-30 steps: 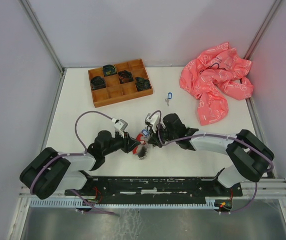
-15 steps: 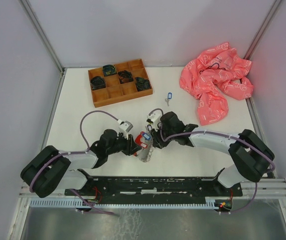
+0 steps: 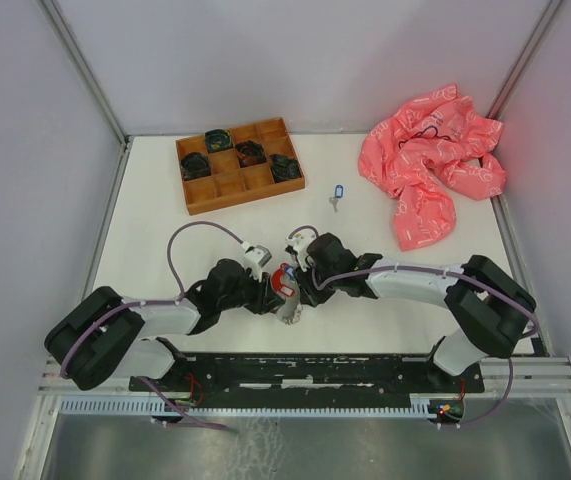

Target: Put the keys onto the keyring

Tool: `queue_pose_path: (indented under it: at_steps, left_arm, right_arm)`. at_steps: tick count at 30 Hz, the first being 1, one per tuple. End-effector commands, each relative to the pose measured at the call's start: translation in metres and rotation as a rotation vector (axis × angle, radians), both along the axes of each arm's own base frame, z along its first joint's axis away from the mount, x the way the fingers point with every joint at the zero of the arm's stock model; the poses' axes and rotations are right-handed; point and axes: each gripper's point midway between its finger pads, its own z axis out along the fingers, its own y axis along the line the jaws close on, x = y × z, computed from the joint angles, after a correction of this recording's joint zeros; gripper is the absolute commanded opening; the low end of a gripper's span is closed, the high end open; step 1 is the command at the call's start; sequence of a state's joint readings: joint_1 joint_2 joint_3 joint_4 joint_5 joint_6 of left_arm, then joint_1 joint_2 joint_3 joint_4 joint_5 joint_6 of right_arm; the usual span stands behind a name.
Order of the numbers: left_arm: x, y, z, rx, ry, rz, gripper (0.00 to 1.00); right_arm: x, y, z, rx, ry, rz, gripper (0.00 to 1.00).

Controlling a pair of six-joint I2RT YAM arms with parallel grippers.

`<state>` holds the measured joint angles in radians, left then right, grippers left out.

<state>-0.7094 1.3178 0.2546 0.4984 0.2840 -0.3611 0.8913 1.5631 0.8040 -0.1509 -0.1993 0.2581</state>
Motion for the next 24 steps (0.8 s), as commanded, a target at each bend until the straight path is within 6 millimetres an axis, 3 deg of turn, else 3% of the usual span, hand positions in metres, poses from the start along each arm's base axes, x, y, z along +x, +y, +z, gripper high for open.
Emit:
queue_pose_path:
  at_steps: [1,19,24]
  left_arm:
    - [0.01,-0.005,0.007,0.006,-0.045,0.001,0.34]
    - [0.009,-0.006,0.002,0.017,-0.03,0.005,0.33]
    - [0.008,-0.005,0.002,0.019,-0.031,0.008,0.33]
  right_arm:
    - [0.025,0.019,0.018,0.062,-0.075,-0.053,0.34]
    - [0.012,0.041,0.015,0.135,0.029,0.004,0.23]
    - [0.017,0.036,0.008,0.09,0.033,-0.04,0.24]
